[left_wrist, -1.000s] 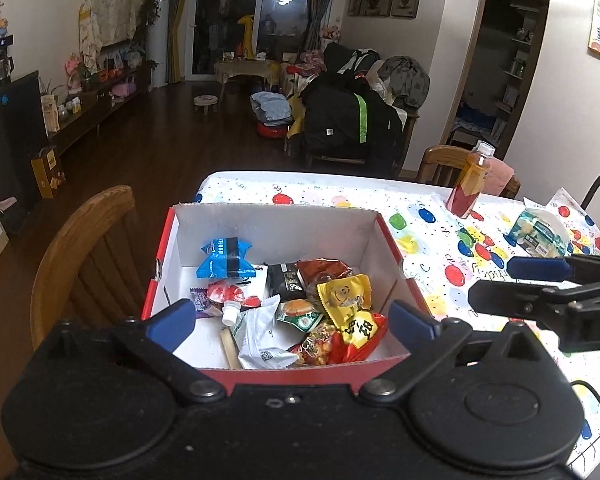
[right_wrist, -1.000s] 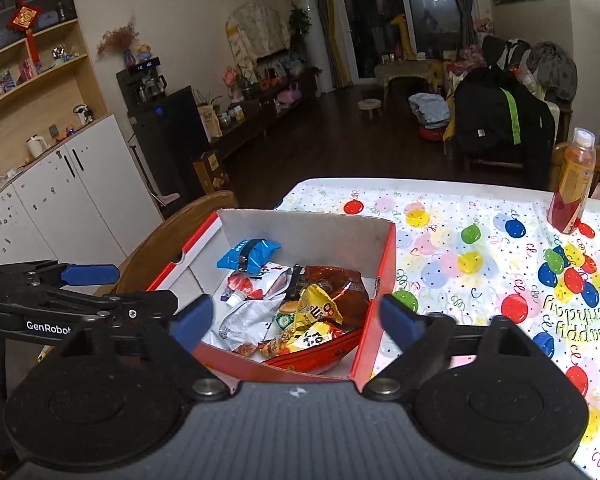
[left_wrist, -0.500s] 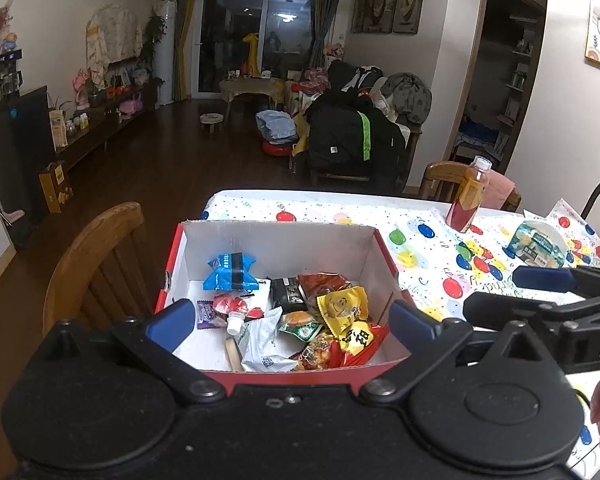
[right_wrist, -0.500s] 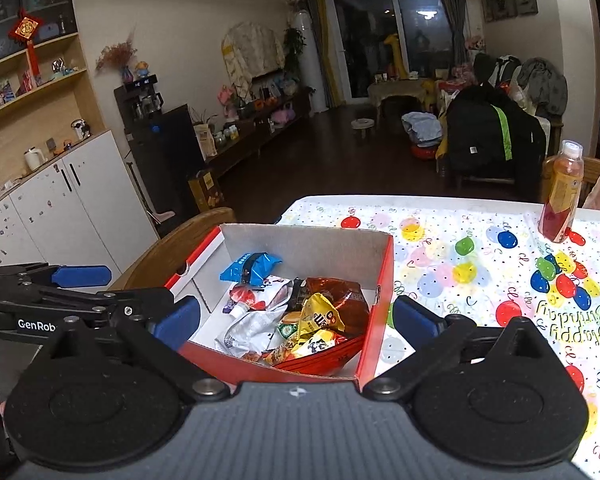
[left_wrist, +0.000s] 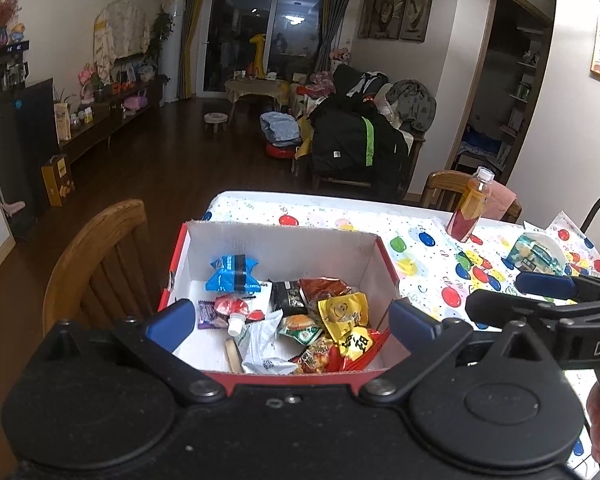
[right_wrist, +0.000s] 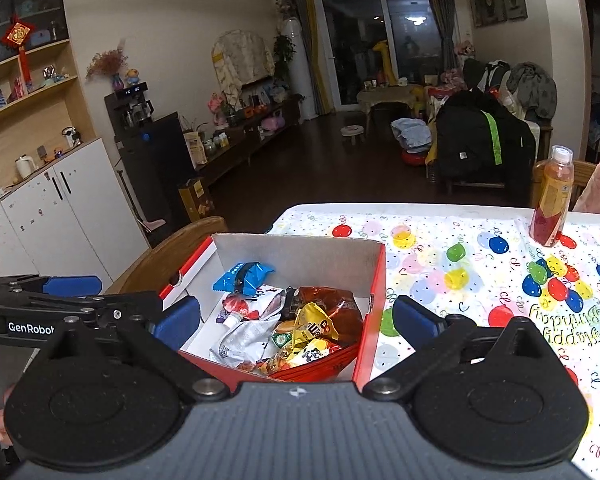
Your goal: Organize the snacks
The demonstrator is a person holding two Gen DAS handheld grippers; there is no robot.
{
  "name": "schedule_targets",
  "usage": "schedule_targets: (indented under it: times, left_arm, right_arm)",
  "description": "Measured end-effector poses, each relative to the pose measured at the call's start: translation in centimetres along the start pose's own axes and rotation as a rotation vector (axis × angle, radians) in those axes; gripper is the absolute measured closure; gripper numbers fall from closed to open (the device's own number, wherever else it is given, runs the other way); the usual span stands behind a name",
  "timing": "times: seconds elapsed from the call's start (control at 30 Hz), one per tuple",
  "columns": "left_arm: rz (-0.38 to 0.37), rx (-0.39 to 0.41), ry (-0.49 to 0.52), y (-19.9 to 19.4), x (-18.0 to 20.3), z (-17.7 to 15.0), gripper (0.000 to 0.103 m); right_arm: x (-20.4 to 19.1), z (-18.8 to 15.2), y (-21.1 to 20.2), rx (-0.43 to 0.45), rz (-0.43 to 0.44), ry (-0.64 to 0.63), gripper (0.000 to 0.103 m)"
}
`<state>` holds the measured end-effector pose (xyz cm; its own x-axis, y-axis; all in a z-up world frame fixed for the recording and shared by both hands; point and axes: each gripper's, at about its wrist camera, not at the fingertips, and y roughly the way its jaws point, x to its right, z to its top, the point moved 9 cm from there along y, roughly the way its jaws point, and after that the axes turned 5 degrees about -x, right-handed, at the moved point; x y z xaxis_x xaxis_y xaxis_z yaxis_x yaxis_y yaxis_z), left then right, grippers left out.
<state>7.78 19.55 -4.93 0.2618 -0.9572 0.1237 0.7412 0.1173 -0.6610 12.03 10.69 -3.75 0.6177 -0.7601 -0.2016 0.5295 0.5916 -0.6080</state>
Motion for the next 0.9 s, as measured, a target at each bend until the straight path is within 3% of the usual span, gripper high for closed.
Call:
schedule_targets:
  times: [0.9]
  left_arm:
    - [0.016, -0.011, -0.027, -0.84, -0.01, -0.42, 0.000]
  right_arm:
    - [-0.02, -0.24, 0.05, -0.008, -0.005, 0.010, 0.000]
